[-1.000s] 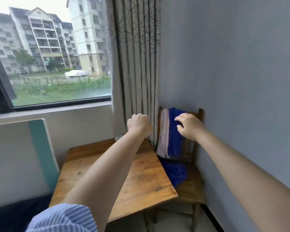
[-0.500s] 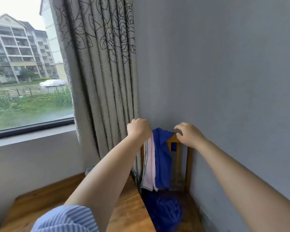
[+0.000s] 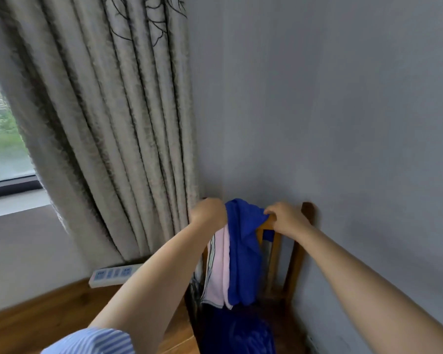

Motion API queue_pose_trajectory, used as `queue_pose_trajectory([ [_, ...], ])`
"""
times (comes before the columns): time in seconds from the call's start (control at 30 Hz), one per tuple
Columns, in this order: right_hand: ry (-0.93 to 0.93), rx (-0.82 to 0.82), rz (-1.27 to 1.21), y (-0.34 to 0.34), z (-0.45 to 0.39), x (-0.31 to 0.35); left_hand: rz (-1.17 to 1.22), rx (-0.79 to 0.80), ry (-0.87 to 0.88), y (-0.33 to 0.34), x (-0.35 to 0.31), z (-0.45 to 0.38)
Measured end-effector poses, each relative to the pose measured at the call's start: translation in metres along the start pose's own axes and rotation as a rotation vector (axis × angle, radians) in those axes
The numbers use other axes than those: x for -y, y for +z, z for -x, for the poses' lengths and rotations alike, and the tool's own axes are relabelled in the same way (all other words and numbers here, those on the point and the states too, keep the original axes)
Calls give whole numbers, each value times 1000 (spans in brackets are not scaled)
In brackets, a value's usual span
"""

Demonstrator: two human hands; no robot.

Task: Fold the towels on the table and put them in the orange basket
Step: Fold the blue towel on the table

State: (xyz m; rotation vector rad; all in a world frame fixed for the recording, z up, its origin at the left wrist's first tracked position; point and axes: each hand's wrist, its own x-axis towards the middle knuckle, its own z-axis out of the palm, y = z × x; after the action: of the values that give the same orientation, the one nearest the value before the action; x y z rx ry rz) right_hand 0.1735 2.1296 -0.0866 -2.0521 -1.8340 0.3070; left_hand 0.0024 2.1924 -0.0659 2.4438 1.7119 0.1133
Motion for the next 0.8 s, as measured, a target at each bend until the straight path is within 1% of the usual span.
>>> queue_pose_trajectory([
  [0.07,-18,63,-3,21,-23,-19,31,58,-18,15,0,-22],
  [0.17,-30,104,31,48,-52,-40,84,156,-70,37,1,-59],
  [0.27,-47,113,112,74,-78,-55,169,179,-168,59,1,-89],
  [0.3,-50,76,154,82,-83,-57,218,168,-190,66,1,-95],
  [0.37,-21,-46,194,97,-88,-58,330,126,-207,80,0,-106],
  [0.47,8,-207,120,111,-85,-51,462,40,-260,95,5,-115],
  [0.57,-12,-353,116,117,-81,-47,481,5,-263,103,9,-118],
  [0.7,-18,-484,79,125,-89,-47,474,12,-235,105,9,-120],
  [0.8,-57,-544,22,125,-93,-49,476,14,-238,105,6,-123],
])
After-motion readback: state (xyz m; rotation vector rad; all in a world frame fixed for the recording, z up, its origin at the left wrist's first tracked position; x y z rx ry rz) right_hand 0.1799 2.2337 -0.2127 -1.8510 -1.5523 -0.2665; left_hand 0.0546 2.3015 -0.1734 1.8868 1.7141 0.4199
